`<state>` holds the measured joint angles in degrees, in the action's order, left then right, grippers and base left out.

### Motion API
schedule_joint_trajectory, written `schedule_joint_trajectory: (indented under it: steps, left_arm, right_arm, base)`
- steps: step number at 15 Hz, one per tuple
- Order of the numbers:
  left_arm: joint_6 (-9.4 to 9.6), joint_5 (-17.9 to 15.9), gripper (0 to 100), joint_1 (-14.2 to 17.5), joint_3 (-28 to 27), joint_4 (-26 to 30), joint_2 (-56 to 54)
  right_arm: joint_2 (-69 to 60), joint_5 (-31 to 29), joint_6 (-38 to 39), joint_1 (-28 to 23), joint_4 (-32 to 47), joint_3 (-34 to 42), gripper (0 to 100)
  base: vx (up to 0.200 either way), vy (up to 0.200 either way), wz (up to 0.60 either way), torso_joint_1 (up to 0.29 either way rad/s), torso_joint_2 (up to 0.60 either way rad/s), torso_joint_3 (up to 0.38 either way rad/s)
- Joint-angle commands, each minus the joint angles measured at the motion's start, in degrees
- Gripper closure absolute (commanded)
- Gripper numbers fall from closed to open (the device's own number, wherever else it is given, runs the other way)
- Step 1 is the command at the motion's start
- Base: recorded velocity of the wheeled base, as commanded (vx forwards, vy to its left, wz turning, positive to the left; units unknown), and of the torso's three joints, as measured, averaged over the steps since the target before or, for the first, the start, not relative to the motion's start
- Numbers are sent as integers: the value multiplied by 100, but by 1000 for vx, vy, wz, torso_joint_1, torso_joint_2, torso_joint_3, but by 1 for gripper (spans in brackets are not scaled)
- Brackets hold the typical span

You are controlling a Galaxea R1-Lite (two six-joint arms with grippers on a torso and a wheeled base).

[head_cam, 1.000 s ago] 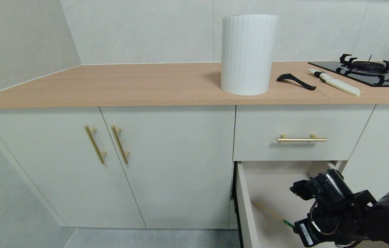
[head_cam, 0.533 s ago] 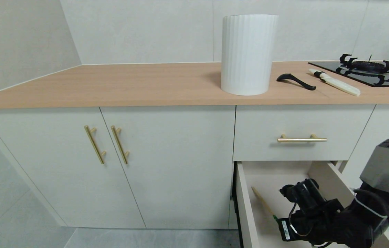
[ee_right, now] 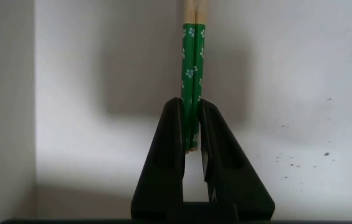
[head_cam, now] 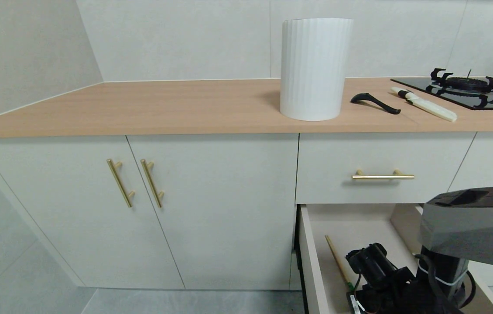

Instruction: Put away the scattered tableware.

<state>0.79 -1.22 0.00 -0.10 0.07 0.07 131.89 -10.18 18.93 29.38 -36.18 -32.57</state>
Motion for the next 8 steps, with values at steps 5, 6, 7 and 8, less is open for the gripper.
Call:
schedule_joint_trajectory:
  steps: [5,6,7,8]
  left_arm:
    - [0,-1,0,0,1,1,1]
    - [0,-1,0,0,1,-7,1]
    - [0,-1,0,0,1,-7,1]
    - [0,-1,0,0,1,1,1]
  right_arm:
    - [65,-2,-4,6,-3,-30,100]
    - [65,-2,-4,6,-3,-30,100]
    - [56,-2,-4,6,-3,-21,100]
    - [56,-2,-4,6,-3,-21,0]
  base:
    - [0,0,0,0,0,0]
    - [0,0,0,0,0,0]
    - [0,0,0,0,0,0]
    - [0,0,0,0,0,0]
